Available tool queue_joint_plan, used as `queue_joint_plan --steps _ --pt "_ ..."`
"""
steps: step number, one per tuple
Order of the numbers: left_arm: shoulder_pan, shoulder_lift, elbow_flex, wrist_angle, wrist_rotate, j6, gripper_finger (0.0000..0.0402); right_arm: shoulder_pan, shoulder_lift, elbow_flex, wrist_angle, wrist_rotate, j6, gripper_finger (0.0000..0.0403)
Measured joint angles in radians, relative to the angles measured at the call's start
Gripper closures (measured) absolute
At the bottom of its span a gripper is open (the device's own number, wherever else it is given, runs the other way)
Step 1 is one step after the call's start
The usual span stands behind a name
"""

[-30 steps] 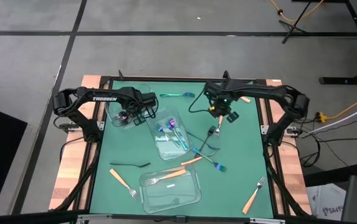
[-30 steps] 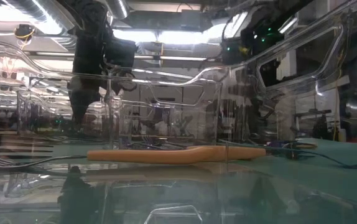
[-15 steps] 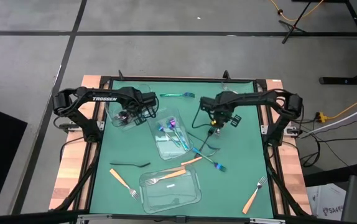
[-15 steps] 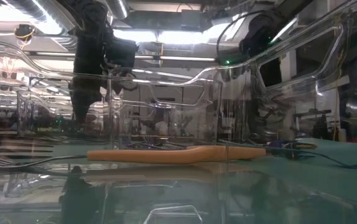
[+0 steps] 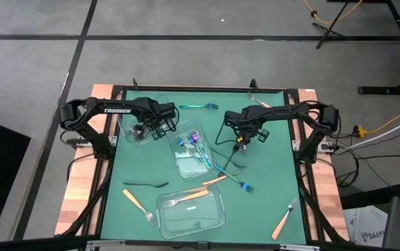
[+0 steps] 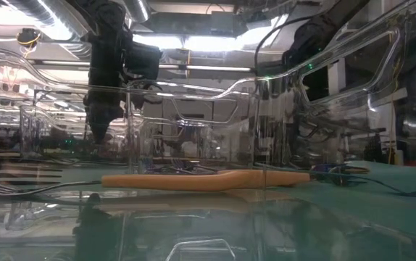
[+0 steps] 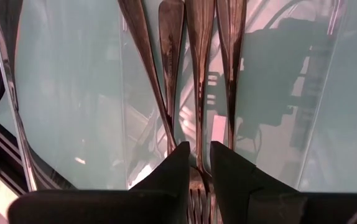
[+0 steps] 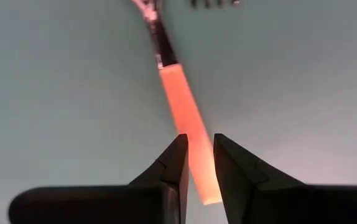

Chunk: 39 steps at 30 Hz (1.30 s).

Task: Sort silverware by color (type)
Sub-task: Put the yellow fork into the bottom transparent bin

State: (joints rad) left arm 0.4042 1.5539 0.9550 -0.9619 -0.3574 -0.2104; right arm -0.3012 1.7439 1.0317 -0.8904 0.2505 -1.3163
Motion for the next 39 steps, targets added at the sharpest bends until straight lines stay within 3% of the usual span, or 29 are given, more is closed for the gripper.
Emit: queue_joint_plan --steps 11,39 --pt "0.0 0.0 0.0 -0.001 0.0 0.0 0.0344 0.0 0.0 0.0 0.003 -0.077 0.002 0.0336" --pt "0.0 -0.001 0.0 -0.002 0.004 0.01 0.0344 0.001 -0.004 -0.103 0.078 -0.078 0.009 0.0336"
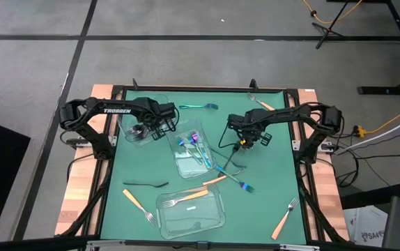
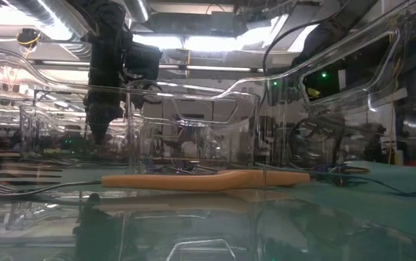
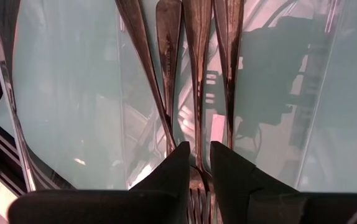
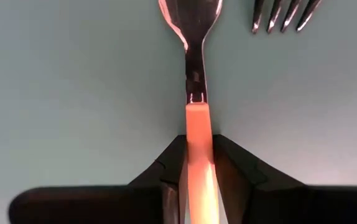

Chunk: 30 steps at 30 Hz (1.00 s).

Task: Sort silverware by color (type)
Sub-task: Put the yellow fork into the bottom transparent bin

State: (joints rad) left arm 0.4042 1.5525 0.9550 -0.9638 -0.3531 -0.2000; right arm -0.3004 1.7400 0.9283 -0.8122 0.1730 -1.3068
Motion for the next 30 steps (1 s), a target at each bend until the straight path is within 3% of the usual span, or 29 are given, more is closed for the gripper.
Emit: queue_joint_plan --steps 5,14,30 --pt "-0.006 -0.025 0.0 0.0 -0.001 0.0 0.0344 0.0 0.001 0.0 0.0 -0.001 0.017 0.034" --pt "-0.063 -0.108 0.0 -0.005 0.002 -0.008 0.0344 0.0 0.002 -0.001 -0.004 -0.005 0.018 0.0394" --pt "-0.296 -0.282 0.0 -0.02 0.007 -0.257 0.0344 0.0 0.01 0.062 -0.081 -0.025 0.178 0.0391"
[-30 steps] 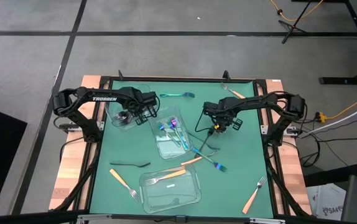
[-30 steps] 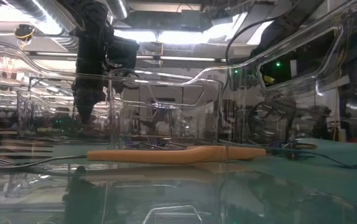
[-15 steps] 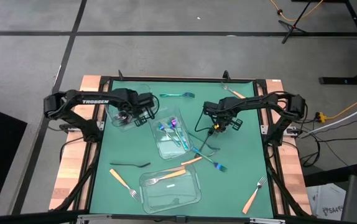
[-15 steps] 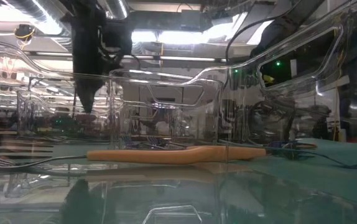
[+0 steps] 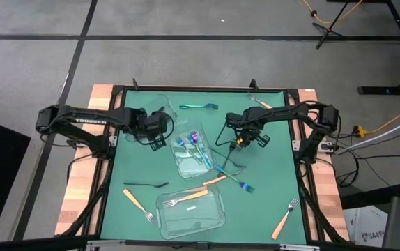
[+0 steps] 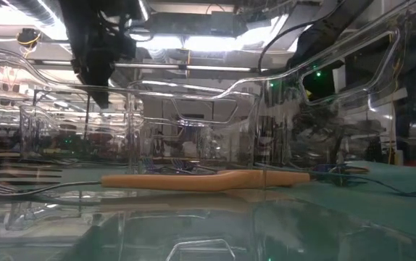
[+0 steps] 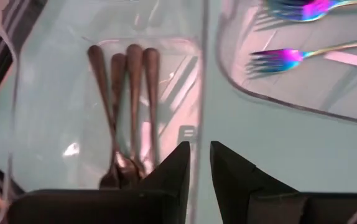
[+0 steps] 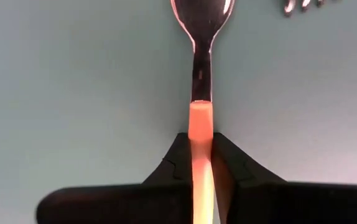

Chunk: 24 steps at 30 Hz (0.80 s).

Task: Sort silverware by color (type)
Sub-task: Put the yellow fork into the bottom transparent bin

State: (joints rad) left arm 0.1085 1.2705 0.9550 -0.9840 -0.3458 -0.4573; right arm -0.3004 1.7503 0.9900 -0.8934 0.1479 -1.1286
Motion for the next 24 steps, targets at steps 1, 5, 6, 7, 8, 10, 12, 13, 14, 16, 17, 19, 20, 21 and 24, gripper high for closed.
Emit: queue_joint_plan --steps 1,5,6,7,8,10,12,13,14,16,17,19,20,21,24 --pt "-0.016 -0.002 0.0 0.0 -0.002 -0.012 0.0344 0.0 0.0 0.008 -0.001 -0.003 0.007 0.0391" --pt "-0.073 0.0 0.0 0.0 -0.003 -0.039 0.0344 0.0 0.0 0.031 -0.023 -0.001 0.011 0.0394" --pt "-0.086 0.0 0.0 0.0 -0.003 -0.042 0.0344 0.0 0.0 0.035 -0.034 -0.001 0.011 0.0394" --pt "-0.099 0.0 0.0 0.0 -0.003 -0.048 0.0344 0.0 0.0 0.04 -0.042 -0.003 0.016 0.0394" --pt "-0.111 0.0 0.0 0.0 -0.003 -0.058 0.0344 0.0 0.0 0.047 -0.051 -0.012 0.023 0.0394" --pt "-0.132 0.0 0.0 0.0 -0.003 -0.073 0.0344 0.0 -0.001 0.06 -0.087 -0.026 0.034 0.0394" --pt "-0.151 0.0 0.0 0.001 -0.003 -0.086 0.0344 0.001 -0.001 0.074 -0.13 -0.035 0.047 0.0394" --pt "-0.159 0.0 0.0 0.0 -0.004 -0.089 0.0344 0.007 -0.001 0.083 -0.147 -0.036 0.055 0.0394" --pt "-0.166 0.0 0.0 0.0 -0.007 -0.091 0.0344 0.011 -0.001 0.094 -0.164 -0.034 0.062 0.0395" --pt "-0.181 0.0 0.0 0.001 -0.013 -0.093 0.0344 0.026 -0.003 0.119 -0.212 -0.029 0.077 0.0395" --pt "-0.187 0.0 0.0 0.001 -0.017 -0.098 0.0344 0.037 -0.003 0.133 -0.233 -0.029 0.083 0.0394" --pt "-0.197 0.0 0.0 0.001 -0.036 -0.113 0.0344 0.064 -0.003 0.165 -0.261 -0.029 0.089 0.0393" --pt "-0.201 0.0 0.0 0.001 -0.043 -0.116 0.0344 0.078 -0.003 0.183 -0.279 -0.03 0.089 0.0392" --pt "-0.205 0.0 0.0 0.001 -0.049 -0.117 0.0344 0.094 -0.004 0.202 -0.299 -0.03 0.09 0.0392" --pt "-0.215 0.0 0.0 0.001 -0.057 -0.117 0.0344 0.14 -0.005 0.264 -0.336 -0.028 0.13 0.0391"
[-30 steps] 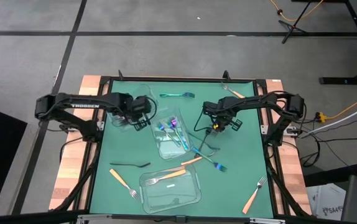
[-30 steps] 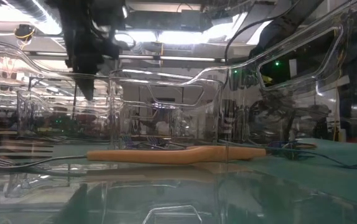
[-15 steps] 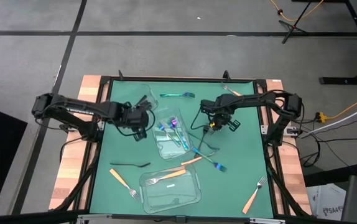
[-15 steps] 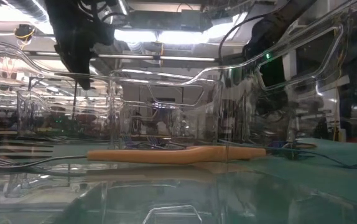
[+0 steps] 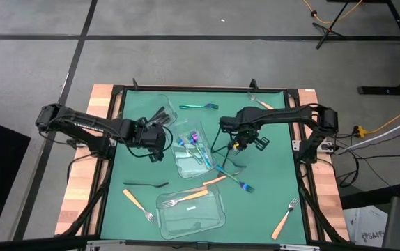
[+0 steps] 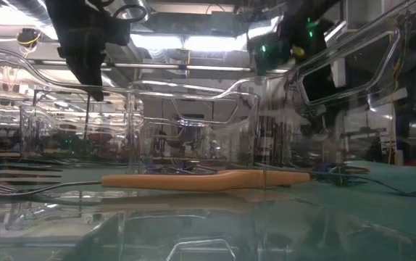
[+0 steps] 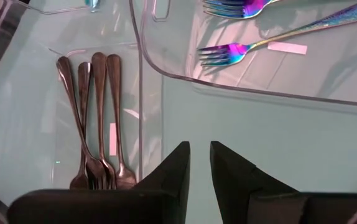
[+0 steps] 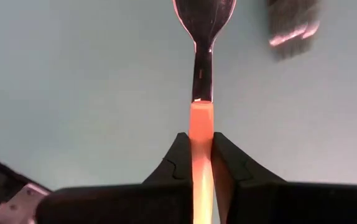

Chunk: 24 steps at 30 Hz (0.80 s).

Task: Sort silverware by color (type)
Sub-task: Put the yellow fork into the bottom transparent bin

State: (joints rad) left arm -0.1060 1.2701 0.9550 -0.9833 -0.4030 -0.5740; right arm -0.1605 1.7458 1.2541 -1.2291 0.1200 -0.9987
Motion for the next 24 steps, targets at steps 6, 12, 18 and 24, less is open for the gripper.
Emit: queue_joint_plan --steps 6,12,18,24 --pt "-0.003 0.0 0.0 0.0 -0.001 0.0 0.0344 0.088 0.0 0.149 -0.082 0.001 0.11 0.039" --pt "-0.003 0.0 0.0 0.0 -0.005 0.004 0.0344 0.185 -0.001 0.293 -0.1 -0.004 0.232 0.039" --pt "-0.002 0.0 0.0 0.0 -0.004 0.004 0.0344 0.279 -0.001 0.397 -0.011 -0.103 0.328 0.0389" --pt "-0.003 0.0 0.0 -0.01 0.03 0.005 0.0344 0.366 -0.002 0.418 0.219 -0.173 0.4 0.0389"
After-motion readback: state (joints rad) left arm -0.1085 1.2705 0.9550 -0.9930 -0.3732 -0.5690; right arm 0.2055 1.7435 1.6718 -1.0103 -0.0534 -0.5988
